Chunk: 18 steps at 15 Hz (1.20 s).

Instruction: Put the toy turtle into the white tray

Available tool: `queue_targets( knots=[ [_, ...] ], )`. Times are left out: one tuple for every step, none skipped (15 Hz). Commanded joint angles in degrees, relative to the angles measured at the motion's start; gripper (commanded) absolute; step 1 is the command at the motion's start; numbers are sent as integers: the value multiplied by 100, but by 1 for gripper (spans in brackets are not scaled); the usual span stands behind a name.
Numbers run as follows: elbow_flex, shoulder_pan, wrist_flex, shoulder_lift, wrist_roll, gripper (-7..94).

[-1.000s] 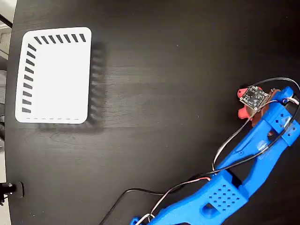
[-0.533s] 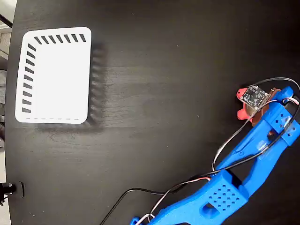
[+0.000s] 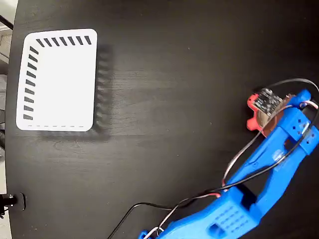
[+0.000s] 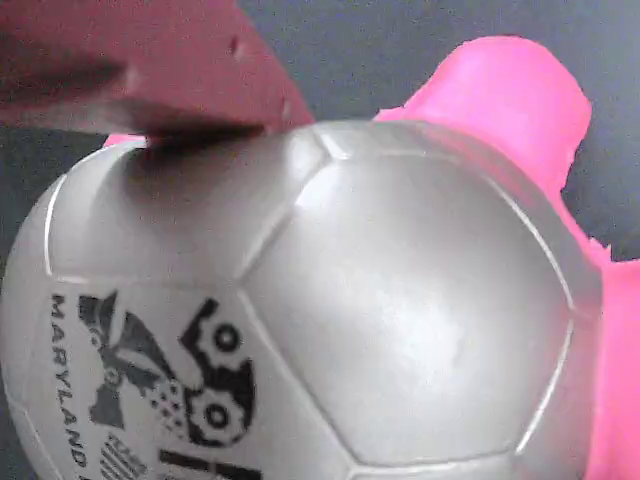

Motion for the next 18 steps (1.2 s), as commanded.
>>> queue_targets(
  knots=[
    [580, -457, 132, 1995, 360, -3],
    [835, -694, 123, 2373, 475, -3],
    [1099, -967, 123, 2751, 598, -3],
    [1354, -1266, 123, 3094, 703, -3],
    [1564, -1573, 123, 3393, 835, -3],
    [1767, -1907, 123, 3709, 958, -3],
    [1951, -2285, 123, 3973, 1090, -3],
    [2092, -2698, 123, 4184, 1239, -3],
    [2180, -3146, 123, 4315, 1406, -3],
    [2232, -3621, 123, 4403, 1582, -3],
    [2241, -4096, 123, 4447, 1775, -3],
    [2215, -4562, 97, 4456, 1934, -3],
    [2145, -5027, 62, 4438, 2074, -3],
    [2074, -5458, -9, 4395, 2188, -3],
    [1934, -5827, -62, 4307, 2320, -3],
    [1793, -6135, -62, 4157, 2364, -3],
    [1600, -6372, -35, 3981, 2382, -3],
    [1433, -6565, -44, 3771, 2382, -3]
  ],
)
